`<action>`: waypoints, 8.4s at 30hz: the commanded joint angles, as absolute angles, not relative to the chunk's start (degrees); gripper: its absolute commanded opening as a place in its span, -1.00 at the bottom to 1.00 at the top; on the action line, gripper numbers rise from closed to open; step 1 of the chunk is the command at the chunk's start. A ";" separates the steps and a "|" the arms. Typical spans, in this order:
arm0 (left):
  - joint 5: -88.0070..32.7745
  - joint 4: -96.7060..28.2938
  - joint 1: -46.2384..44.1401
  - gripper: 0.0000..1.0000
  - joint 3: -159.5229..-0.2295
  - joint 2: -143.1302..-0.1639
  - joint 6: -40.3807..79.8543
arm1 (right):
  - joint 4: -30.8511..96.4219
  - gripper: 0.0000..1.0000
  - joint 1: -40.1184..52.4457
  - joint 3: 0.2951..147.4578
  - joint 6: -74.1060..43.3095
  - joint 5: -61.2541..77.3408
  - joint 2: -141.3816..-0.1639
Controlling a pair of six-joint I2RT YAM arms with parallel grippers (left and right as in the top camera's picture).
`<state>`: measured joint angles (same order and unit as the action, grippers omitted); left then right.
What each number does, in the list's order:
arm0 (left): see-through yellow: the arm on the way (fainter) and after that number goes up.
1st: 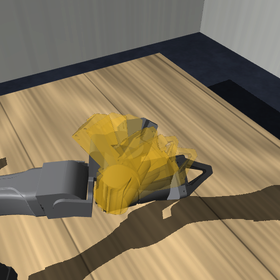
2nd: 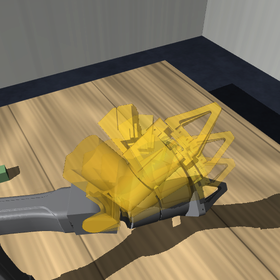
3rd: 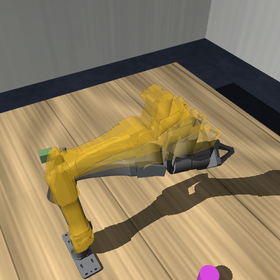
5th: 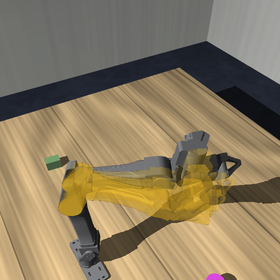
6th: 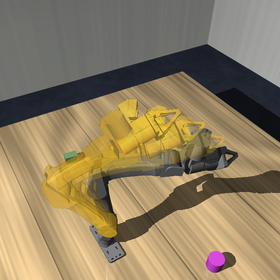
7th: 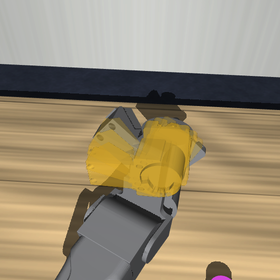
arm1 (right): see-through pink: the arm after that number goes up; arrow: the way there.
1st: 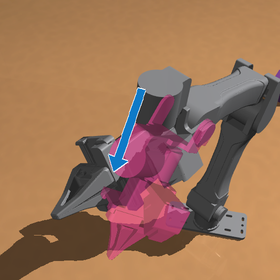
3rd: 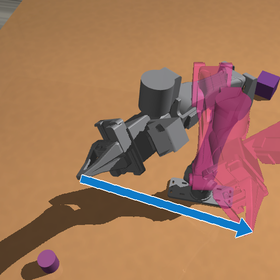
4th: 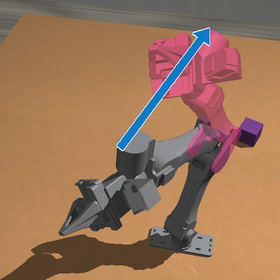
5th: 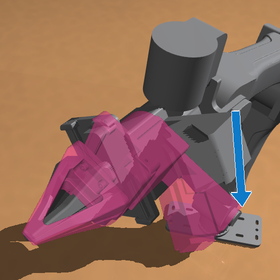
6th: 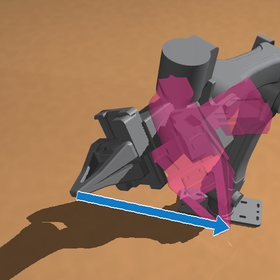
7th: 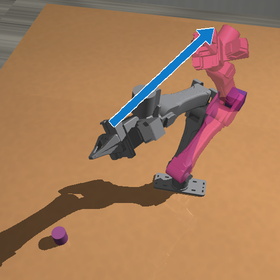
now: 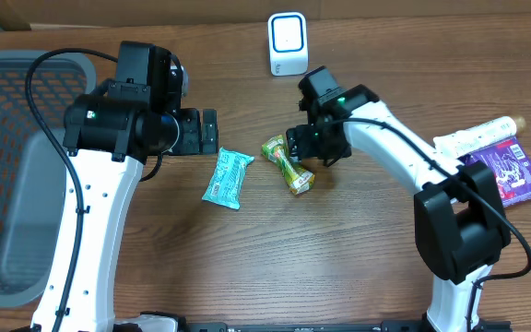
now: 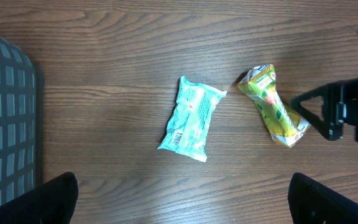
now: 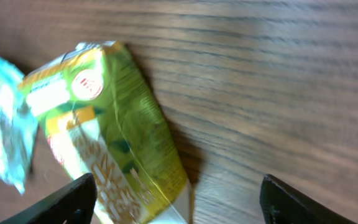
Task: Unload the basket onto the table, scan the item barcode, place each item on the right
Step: 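Lift the green juice carton and carry it toward the scanner, then hold the green juice carton in front of the scanner, then carry the green juice carton to the table right edge, release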
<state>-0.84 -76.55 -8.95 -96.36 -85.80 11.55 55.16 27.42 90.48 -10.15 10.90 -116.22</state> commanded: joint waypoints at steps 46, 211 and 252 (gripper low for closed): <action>-1.06 -76.44 -9.02 0.99 -96.53 -86.24 10.70 | 55.88 -0.68 28.69 87.53 10.07 17.10 -121.73; -1.06 -76.44 -9.02 0.99 -96.53 -86.24 10.70 | 66.57 -0.92 20.60 119.90 -9.41 19.57 -116.79; -1.06 -76.44 -9.02 0.99 -96.53 -86.24 10.70 | 54.98 0.22 -13.65 93.76 -51.16 -7.77 -119.70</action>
<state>-0.84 -76.53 -8.95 -96.36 -85.80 11.55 55.05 -12.62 93.41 -53.58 -5.19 -120.55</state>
